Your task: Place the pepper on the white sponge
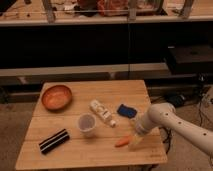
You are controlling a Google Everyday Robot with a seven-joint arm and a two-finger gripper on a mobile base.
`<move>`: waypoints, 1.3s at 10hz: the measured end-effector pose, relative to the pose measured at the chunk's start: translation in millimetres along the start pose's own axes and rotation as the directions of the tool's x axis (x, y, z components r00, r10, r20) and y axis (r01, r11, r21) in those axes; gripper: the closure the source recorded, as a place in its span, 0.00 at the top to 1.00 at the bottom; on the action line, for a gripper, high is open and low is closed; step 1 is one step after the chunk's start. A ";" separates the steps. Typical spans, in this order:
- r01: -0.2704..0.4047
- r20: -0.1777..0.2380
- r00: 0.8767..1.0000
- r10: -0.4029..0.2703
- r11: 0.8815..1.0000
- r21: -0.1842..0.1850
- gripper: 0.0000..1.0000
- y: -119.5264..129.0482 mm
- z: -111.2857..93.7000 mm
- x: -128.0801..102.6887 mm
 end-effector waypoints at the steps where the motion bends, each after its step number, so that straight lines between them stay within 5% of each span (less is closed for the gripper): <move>1: 0.001 0.000 1.000 -0.001 1.000 -0.004 0.80 -0.7 2.2 -1.3; 13: -0.001 -0.009 1.000 0.000 1.000 -0.021 0.80 -2.6 12.4 -2.3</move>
